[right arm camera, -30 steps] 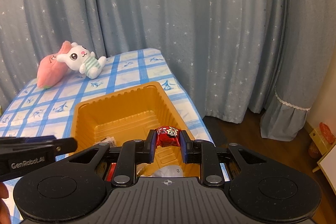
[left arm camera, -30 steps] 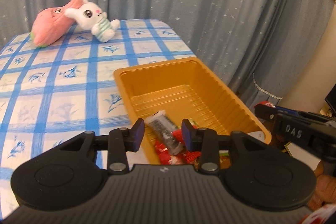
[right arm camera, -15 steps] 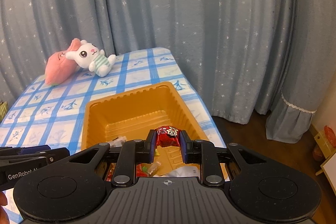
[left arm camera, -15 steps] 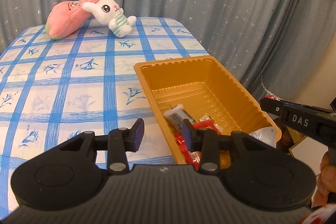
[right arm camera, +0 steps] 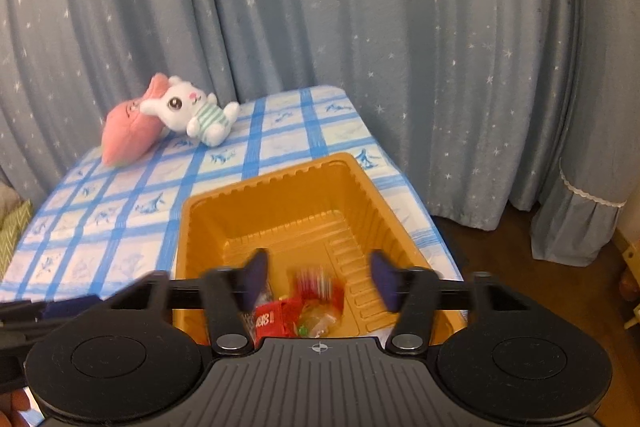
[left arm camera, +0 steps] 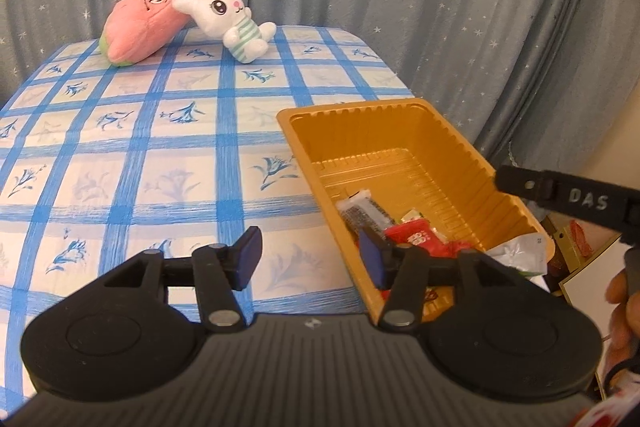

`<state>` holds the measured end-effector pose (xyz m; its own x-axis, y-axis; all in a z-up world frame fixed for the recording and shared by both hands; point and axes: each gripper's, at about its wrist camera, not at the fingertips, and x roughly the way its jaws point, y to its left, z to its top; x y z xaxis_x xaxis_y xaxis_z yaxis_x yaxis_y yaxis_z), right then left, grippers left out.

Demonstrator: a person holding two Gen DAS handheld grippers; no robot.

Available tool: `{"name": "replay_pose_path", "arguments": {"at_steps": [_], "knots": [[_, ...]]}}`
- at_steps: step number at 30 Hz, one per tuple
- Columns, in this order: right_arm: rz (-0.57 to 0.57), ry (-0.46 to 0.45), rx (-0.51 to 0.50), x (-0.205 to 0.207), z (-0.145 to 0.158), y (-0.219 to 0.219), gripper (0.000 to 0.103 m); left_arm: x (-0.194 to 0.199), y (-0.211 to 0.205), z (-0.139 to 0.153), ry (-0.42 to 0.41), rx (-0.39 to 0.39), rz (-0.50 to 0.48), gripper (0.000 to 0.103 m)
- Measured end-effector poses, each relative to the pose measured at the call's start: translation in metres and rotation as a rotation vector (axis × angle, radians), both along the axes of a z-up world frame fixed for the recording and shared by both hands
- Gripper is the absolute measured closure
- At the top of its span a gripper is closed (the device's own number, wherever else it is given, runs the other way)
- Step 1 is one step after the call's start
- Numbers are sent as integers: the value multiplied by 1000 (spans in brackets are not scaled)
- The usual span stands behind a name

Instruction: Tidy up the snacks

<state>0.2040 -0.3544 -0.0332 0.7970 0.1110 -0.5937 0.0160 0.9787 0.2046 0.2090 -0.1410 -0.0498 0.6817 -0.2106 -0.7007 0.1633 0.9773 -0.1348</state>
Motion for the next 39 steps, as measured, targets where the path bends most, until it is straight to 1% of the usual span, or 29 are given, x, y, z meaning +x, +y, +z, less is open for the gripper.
{"name": "replay_pose_path", "arguments": {"at_steps": [4,6,7,8,9,13,17,21,25,31,39], "knots": [[-40,16,8,-8,0,-9,44,-6,5,0,4,10,9,46],[-64,24,14,-15,1,-14,44,-11,6,1,1,15,10,38],[-75,28,18,-19,1,-15,44,-14,7,2,-2,14,10,37],[-81,31,23,-23,2,-17,43,-16,8,3,-3,16,9,33],[-84,35,27,-27,2,-18,43,-19,9,4,-7,20,10,27],[-93,43,35,-43,6,-19,41,-31,12,10,-19,29,15,19],[-102,47,46,-60,11,-16,38,-45,15,18,-40,44,15,8],[-76,44,42,-76,20,-9,33,-62,19,28,-63,53,18,0],[-44,46,35,-92,27,2,29,-78,26,35,-74,52,26,0],[-26,27,18,-118,35,17,21,-105,38,43,-90,38,47,0],[36,33,-7,-149,47,40,10,-140,59,54,-61,8,79,0]]}}
